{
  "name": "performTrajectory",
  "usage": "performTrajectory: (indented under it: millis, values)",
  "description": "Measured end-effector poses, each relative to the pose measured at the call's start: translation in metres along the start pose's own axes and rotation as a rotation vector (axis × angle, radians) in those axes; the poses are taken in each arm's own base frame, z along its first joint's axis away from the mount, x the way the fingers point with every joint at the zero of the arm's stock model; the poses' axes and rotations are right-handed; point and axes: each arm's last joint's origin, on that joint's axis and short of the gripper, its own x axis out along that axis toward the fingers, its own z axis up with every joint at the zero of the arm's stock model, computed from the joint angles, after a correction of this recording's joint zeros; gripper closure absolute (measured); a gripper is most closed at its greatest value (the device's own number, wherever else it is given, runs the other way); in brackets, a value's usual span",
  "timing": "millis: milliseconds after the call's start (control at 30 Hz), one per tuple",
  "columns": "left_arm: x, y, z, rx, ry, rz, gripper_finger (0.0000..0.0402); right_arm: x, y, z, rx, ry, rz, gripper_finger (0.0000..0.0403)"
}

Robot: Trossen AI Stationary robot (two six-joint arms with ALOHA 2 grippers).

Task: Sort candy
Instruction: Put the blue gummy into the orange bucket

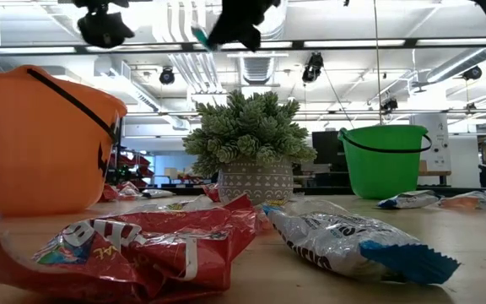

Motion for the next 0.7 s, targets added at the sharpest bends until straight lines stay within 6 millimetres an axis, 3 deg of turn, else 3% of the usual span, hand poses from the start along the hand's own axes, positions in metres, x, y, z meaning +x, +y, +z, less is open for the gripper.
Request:
performTrajectory:
  millis: [400,700]
  values:
    - [0.009,-0.013,0.05,0.062,-0.079,0.056,0.0216,0.001,0.008,0.008,0.072,-0.079,-0.035,0.0394]
    - [0.027,-0.01,0.064,0.077,-0.041,0.109,0.0216,0.001,0.008,0.008,0.073,-0.08,-0.035,0.0394]
